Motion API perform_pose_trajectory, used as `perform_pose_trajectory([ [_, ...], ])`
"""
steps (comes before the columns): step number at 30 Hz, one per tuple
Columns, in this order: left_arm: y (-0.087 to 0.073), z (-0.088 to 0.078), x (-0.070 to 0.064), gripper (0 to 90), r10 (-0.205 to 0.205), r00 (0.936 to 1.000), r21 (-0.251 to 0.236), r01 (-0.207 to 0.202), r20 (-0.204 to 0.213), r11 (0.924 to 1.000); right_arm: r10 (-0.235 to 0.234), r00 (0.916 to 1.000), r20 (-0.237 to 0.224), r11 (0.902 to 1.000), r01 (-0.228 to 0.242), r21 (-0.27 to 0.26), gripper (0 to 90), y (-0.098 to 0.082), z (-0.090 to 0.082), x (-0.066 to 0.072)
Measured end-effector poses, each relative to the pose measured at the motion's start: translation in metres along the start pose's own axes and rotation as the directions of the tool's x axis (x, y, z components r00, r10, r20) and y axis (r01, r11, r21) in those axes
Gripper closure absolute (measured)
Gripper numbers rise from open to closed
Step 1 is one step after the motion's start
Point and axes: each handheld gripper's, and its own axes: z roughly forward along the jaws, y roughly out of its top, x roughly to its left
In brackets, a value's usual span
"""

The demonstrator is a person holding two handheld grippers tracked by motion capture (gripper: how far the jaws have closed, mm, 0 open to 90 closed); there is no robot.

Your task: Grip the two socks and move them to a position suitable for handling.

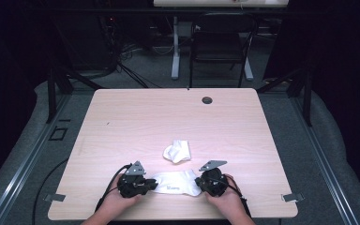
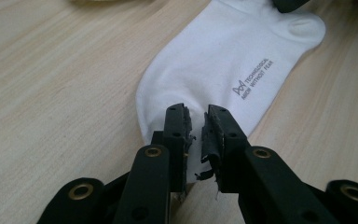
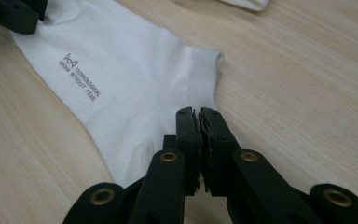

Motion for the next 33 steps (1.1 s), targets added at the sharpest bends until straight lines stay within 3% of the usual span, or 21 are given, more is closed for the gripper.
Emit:
perform_pose_trajectory([
  [3, -0.002, -0.002, 0.0, 78.0, -0.013, 0.9999, 0.001, 0.013, 0.006, 0.9999, -0.028, 0.9995, 0.015, 0.9995, 0.028, 0.013, 86.2, 0.001, -0.001, 0.003],
  [6, -0.002, -0.003, 0.0, 77.6, -0.02, 0.9998, 0.004, 0.02, 0.008, 0.9998, -0.005, 1.0, -0.007, 1.0, 0.005, 0.0, 85.4, 0.0, 0.0, 0.002],
  [10, -0.001, -0.006, 0.0, 73.1, -0.022, 0.9997, 0.002, 0.022, -0.01, 0.9998, -0.001, 1.0, 0.002, 1.0, 0.001, -0.01, 82.2, 0.001, -0.001, 0.001],
  [15, 0.002, -0.017, 0.003, 65.8, -0.047, 0.9989, -0.061, 0.047, 0.005, 0.997, 0.012, 0.9999, -0.012, 0.998, -0.013, -0.061, 77.7, 0.003, -0.005, 0.0],
  [21, 0.002, -0.026, 0.012, 60.2, -0.066, 0.9972, -0.123, 0.061, -0.036, 0.9905, 0.034, 0.9994, -0.004, 0.9956, -0.034, -0.087, 72.4, 0.004, -0.007, -0.004],
  [28, 0.003, -0.024, 0.019, 57.1, -0.078, 0.9942, -0.138, 0.068, -0.073, 0.9881, 0.037, 0.9993, -0.002, 0.9902, -0.037, -0.135, 64.2, 0.007, -0.007, -0.007],
  [33, 0.005, -0.021, 0.022, 54.8, -0.072, 0.9932, -0.14, 0.059, -0.091, 0.9884, 0.018, 0.9998, 0.003, 0.9911, -0.017, -0.132, 60.8, 0.019, -0.005, -0.009],
])
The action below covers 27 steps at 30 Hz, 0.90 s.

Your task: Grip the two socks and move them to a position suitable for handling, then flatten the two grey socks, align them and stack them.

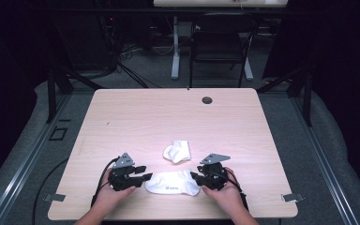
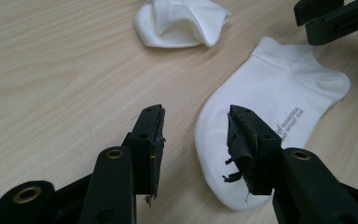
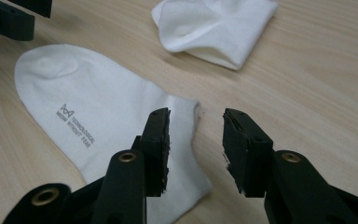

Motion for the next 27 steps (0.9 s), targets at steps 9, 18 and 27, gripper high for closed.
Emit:
perform_pose_trajectory([
  [9, 0.002, -0.005, 0.009, 51.7, -0.042, 0.9986, -0.034, 0.041, -0.032, 0.9986, 0.049, 0.9987, -0.012, 0.9988, -0.049, -0.002, 60.3, 0.023, 0.003, -0.004],
  [18, 0.001, -0.001, 0.015, 52.6, -0.051, 0.9971, -0.014, 0.05, -0.056, 0.9986, 0.031, 0.9995, 0.005, 0.9995, -0.031, 0.0, 60.4, 0.047, 0.015, -0.005],
  [27, 0.0, 0.002, 0.01, 53.3, -0.017, 0.9985, -0.002, 0.017, -0.053, 0.9999, 0.001, 0.9992, 0.039, 0.9999, -0.001, 0.016, 64.3, 0.076, 0.033, 0.0],
])
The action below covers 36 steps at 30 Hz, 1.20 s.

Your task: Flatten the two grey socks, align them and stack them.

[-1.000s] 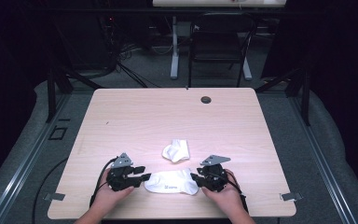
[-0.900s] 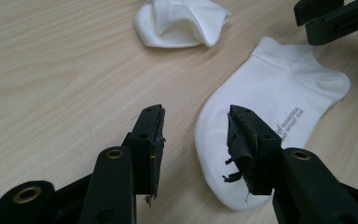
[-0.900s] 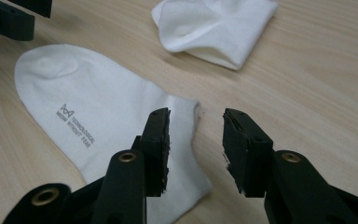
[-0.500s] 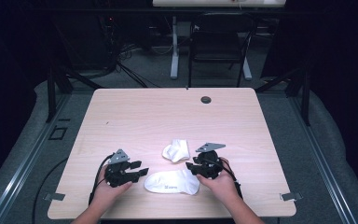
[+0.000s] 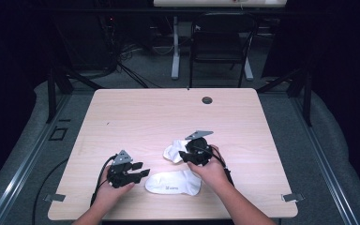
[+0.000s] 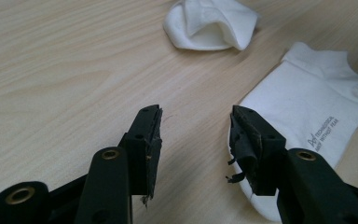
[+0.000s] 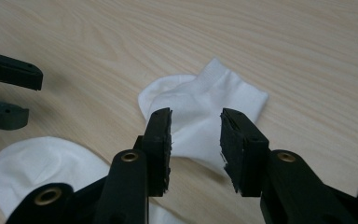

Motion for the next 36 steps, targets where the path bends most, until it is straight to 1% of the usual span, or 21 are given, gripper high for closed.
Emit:
perform_pose_trajectory([
  [2, 0.0, 0.0, 0.0, 53.3, 0.009, 0.9999, 0.0, -0.009, -0.006, 1.0, -0.003, 1.0, 0.0, 1.0, 0.003, 0.006, 65.0, 0.005, 0.005, 0.002],
  [5, 0.0, 0.0, 0.001, 53.2, 0.01, 0.9999, -0.002, -0.01, -0.006, 1.0, -0.003, 1.0, 0.0, 0.9998, 0.003, 0.022, 65.4, 0.013, 0.013, 0.004],
  [6, 0.0, 0.0, 0.001, 53.2, 0.006, 1.0, -0.005, -0.006, -0.008, 1.0, -0.002, 1.0, -0.005, 0.9998, 0.002, 0.02, 65.4, 0.015, 0.016, 0.005],
  [8, 0.001, 0.0, 0.003, 53.2, 0.002, 1.0, -0.006, -0.002, -0.009, 1.0, -0.007, 0.9999, -0.011, 0.9994, 0.007, 0.034, 65.4, 0.019, 0.022, 0.008],
  [11, 0.0, 0.0, 0.004, 53.2, -0.006, 0.9998, -0.009, 0.006, -0.017, 0.9999, -0.025, 0.9997, -0.003, 0.9984, 0.025, 0.05, 64.8, 0.022, 0.03, 0.013],
  [12, 0.0, 0.0, 0.005, 53.2, -0.008, 0.9998, -0.01, 0.008, -0.019, 0.9999, -0.028, 0.9996, -0.007, 0.9981, 0.028, 0.056, 64.2, 0.023, 0.033, 0.015],
  [13, 0.0, 0.0, 0.005, 53.2, -0.011, 0.9998, -0.009, 0.011, -0.017, 0.9999, -0.03, 0.9995, -0.004, 0.998, 0.031, 0.055, 63.6, 0.023, 0.036, 0.017],
  [15, 0.001, 0.0, 0.006, 53.0, -0.015, 0.9998, -0.01, 0.015, -0.016, 0.9998, -0.052, 0.9987, 0.004, 0.9963, 0.051, 0.069, 62.8, 0.024, 0.04, 0.02],
  [16, 0.0, 0.0, 0.006, 52.9, -0.011, 0.9997, -0.007, 0.011, -0.021, 0.9999, -0.065, 0.9978, 0.007, 0.9955, 0.065, 0.069, 62.1, 0.024, 0.042, 0.022],
  [18, 0.0, 0.0, 0.006, 52.9, -0.014, 0.9997, -0.011, 0.014, -0.022, 0.9998, -0.085, 0.9962, 0.022, 0.9941, 0.083, 0.07, 61.5, 0.023, 0.045, 0.025],
  [19, 0.0, -0.001, 0.006, 52.8, -0.017, 0.9996, -0.016, 0.017, -0.021, 0.9997, -0.102, 0.9945, 0.025, 0.992, 0.1, 0.078, 61.2, 0.023, 0.046, 0.027],
  [21, 0.0, -0.001, 0.006, 52.8, -0.017, 0.9996, -0.017, 0.016, -0.022, 0.9997, -0.103, 0.9943, 0.027, 0.9922, 0.101, 0.074, 61.2, 0.023, 0.048, 0.028],
  [22, 0.0, 0.0, 0.007, 52.8, -0.013, 0.9996, -0.016, 0.013, -0.023, 0.9998, -0.114, 0.993, 0.03, 0.9904, 0.112, 0.081, 61.1, 0.023, 0.048, 0.029],
  [24, 0.0, 0.0, 0.007, 52.8, -0.013, 0.9997, -0.007, 0.012, -0.023, 0.9999, -0.12, 0.9922, 0.032, 0.9896, 0.117, 0.083, 61.1, 0.022, 0.05, 0.031],
  [26, 0.0, -0.001, 0.007, 52.8, -0.013, 0.9997, -0.008, 0.012, -0.023, 0.9999, -0.131, 0.9908, 0.034, 0.9862, 0.127, 0.106, 61.1, 0.022, 0.052, 0.031],
  [29, 0.0, -0.001, 0.007, 52.7, -0.015, 0.9996, -0.014, 0.015, -0.022, 0.9998, -0.129, 0.9909, 0.039, 0.9855, 0.124, 0.117, 61.4, 0.02, 0.056, 0.031],
  [30, 0.0, -0.001, 0.007, 52.7, -0.013, 0.9996, -0.014, 0.012, -0.024, 0.9998, -0.133, 0.9902, 0.043, 0.9837, 0.126, 0.128, 62.8, 0.02, 0.057, 0.031],
  [32, 0.0, -0.001, 0.007, 52.6, -0.015, 0.9996, -0.012, 0.015, -0.022, 0.9998, -0.145, 0.988, 0.053, 0.9804, 0.136, 0.142, 68.4, 0.02, 0.058, 0.031],
  [34, 0.0, -0.001, 0.007, 52.6, -0.015, 0.9996, -0.016, 0.014, -0.023, 0.9998, -0.146, 0.9876, 0.058, 0.98, 0.137, 0.145, 75.2, 0.02, 0.058, 0.031],
  [36, 0.0, -0.001, 0.007, 52.7, -0.014, 0.9996, -0.016, 0.014, -0.023, 0.9998, -0.156, 0.9859, 0.062, 0.9768, 0.144, 0.158, 82.4, 0.02, 0.057, 0.031],
])
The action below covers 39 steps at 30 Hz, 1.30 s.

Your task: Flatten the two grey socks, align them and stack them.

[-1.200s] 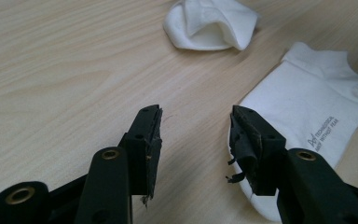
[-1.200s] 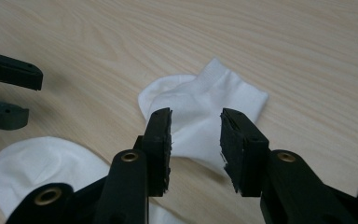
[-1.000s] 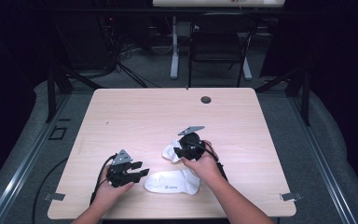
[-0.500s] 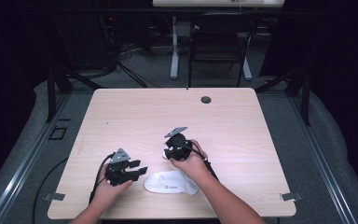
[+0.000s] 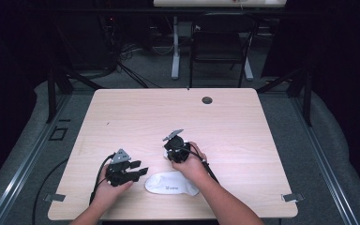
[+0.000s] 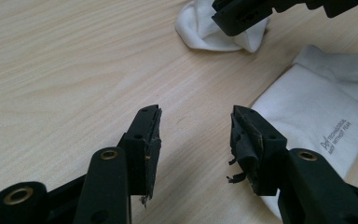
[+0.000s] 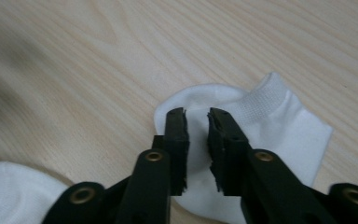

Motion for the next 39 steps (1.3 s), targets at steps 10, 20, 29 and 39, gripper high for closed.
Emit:
perform_pose_trajectory([
  [10, 0.0, 0.0, 0.0, 52.7, 0.0, 1.0, 0.003, 0.0, -0.002, 1.0, -0.009, 0.9998, -0.015, 0.9996, 0.009, -0.025, 90.0, 0.0, -0.01, 0.001],
  [20, 0.0, 0.001, -0.001, 52.6, 0.002, 1.0, 0.007, -0.002, -0.004, 1.0, 0.018, 0.9996, -0.022, 0.9943, -0.02, -0.105, 90.0, -0.011, -0.034, -0.012],
  [29, -0.001, 0.004, -0.002, 52.6, 0.006, 1.0, 0.018, -0.006, -0.004, 0.9998, 0.082, 0.996, -0.035, 0.9737, -0.087, -0.21, 90.0, -0.025, -0.055, -0.03],
  [39, 0.001, 0.003, -0.003, 54.6, 0.002, 0.9999, 0.003, -0.002, 0.015, 1.0, 0.192, 0.9806, -0.039, 0.9419, -0.195, -0.273, 90.0, -0.062, -0.072, -0.055],
])
